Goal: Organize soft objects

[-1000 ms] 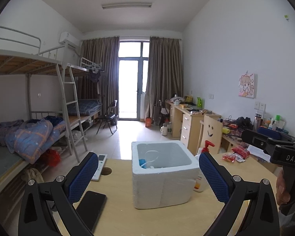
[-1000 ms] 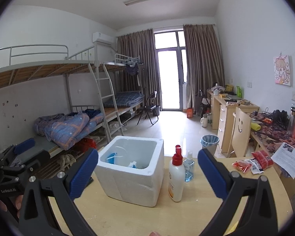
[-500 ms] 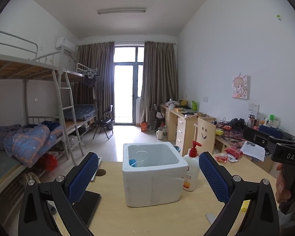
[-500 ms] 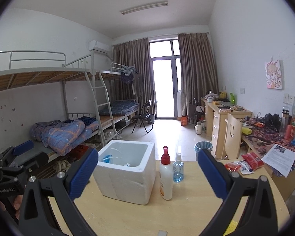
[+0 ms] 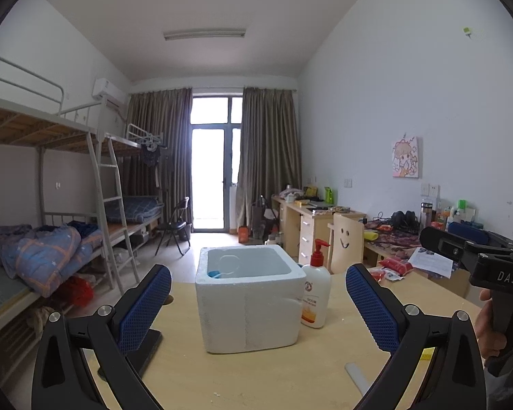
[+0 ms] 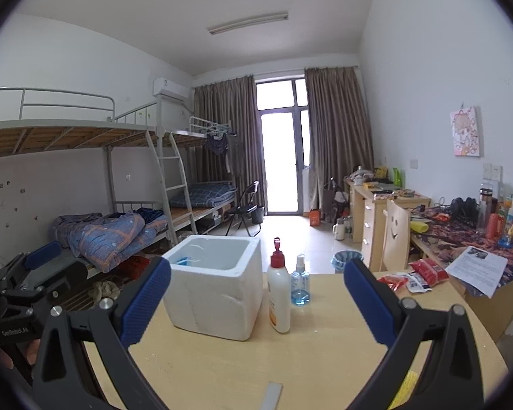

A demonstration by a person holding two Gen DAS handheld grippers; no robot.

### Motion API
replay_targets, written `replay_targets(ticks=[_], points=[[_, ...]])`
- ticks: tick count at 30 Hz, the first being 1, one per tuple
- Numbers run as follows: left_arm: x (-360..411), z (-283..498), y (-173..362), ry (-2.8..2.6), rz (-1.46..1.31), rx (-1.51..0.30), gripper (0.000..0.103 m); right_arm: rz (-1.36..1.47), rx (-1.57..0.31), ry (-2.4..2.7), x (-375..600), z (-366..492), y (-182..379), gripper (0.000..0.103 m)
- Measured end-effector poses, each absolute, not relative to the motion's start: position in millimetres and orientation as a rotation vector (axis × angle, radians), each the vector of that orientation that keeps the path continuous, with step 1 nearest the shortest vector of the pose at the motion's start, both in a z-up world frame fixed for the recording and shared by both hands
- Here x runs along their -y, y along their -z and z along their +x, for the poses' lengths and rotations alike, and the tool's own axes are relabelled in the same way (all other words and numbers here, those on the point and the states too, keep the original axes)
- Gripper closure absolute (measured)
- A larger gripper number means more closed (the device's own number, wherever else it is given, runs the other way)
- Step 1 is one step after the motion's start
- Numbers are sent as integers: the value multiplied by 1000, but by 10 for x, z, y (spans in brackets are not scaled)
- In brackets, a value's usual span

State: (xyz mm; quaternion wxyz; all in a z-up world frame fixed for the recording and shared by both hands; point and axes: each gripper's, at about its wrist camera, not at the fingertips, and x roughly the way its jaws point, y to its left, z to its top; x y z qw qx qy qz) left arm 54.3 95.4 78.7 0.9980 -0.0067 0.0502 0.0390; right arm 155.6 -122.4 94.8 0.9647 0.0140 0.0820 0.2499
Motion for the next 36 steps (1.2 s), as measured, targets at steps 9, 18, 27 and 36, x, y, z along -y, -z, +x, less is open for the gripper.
replay_targets(ticks=[9,18,27,36], points=[[-888,467,-449,-94,-17,-93,1,31,-155,-437,1447,1371,-647,1],[-820,353,-202,-86,13,-81,1,-25,-140,-422,1395,1164,-359,1],[-788,378,-183,-64,4,-118,1,-40,-177,-452,1327,1196,-332,1],[-566,478,-107,48,0,-159,1,-5,-194,-374,1626,1173,-254,1]])
